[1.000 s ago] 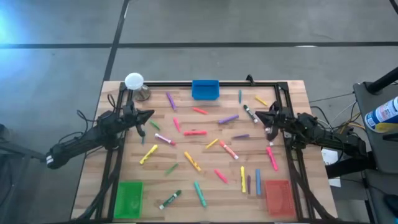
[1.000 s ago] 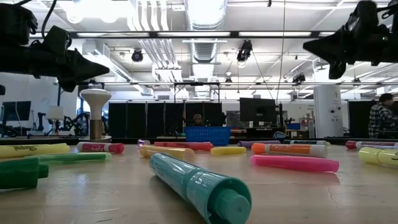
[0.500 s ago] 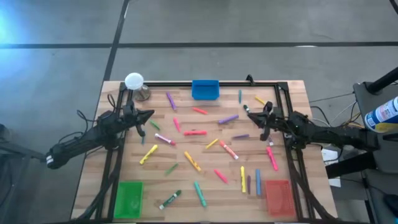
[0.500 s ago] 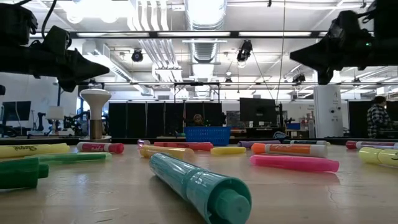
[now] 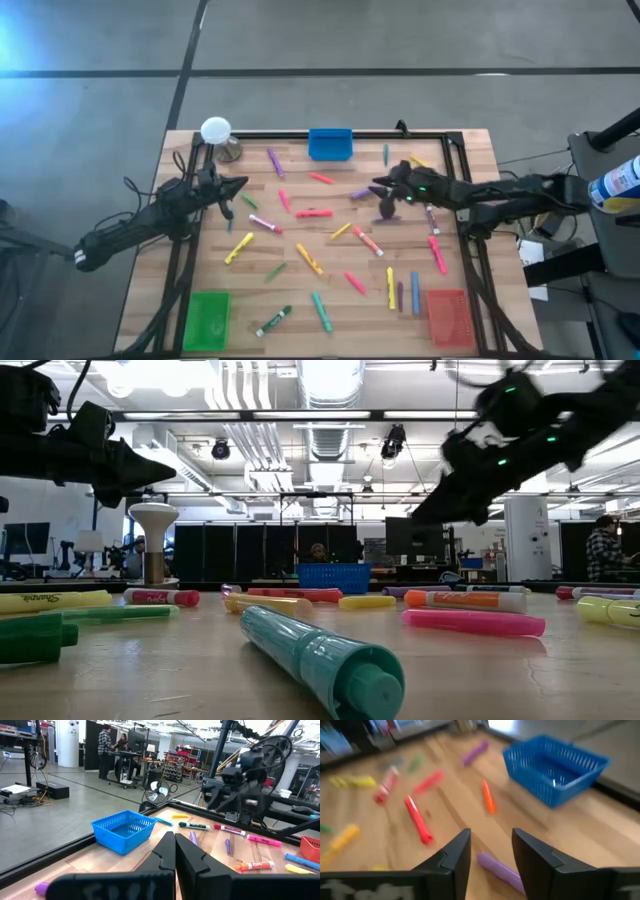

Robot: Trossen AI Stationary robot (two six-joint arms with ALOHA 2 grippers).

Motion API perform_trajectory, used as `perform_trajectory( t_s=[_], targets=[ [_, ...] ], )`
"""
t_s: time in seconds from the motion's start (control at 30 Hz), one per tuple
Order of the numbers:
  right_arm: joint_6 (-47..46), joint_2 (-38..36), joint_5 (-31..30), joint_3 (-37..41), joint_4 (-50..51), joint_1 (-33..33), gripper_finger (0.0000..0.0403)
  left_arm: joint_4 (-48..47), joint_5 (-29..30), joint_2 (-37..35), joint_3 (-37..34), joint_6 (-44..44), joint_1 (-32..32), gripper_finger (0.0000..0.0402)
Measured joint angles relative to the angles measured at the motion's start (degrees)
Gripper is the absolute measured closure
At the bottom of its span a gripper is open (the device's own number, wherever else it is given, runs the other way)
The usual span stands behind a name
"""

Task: Pick & Place Markers
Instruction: Put the right violet highlighter into the blue bin

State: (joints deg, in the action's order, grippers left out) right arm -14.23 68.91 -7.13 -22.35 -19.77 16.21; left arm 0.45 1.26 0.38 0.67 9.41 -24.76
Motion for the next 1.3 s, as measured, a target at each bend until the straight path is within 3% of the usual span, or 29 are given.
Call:
perform_trajectory(
  t_s=[0.13,0.3,0.67,1.0,1.3],
  targets=[
    [2.15,8.24,4.31,-9.55,12.15,2.00,0.0235,0.00,0.00,-0.01,0.00,0.00,0.00,0.0401],
    [10.39,17.08,4.60,-22.38,31.25,3.01,0.0218,0.00,0.00,0.00,-0.02,0.01,0.00,0.0401],
    [25.45,34.52,5.61,-44.58,56.17,3.86,0.0216,0.02,0.09,-0.02,-0.02,0.00,-0.01,0.0401],
    [30.32,43.64,11.13,-54.89,65.74,5.39,0.0216,0.41,0.13,0.31,-0.04,0.02,0.00,0.0401],
    [30.92,47.84,12.06,-56.17,66.28,5.46,0.0220,0.48,0.12,0.35,-0.07,0.02,0.00,0.0401]
  ],
)
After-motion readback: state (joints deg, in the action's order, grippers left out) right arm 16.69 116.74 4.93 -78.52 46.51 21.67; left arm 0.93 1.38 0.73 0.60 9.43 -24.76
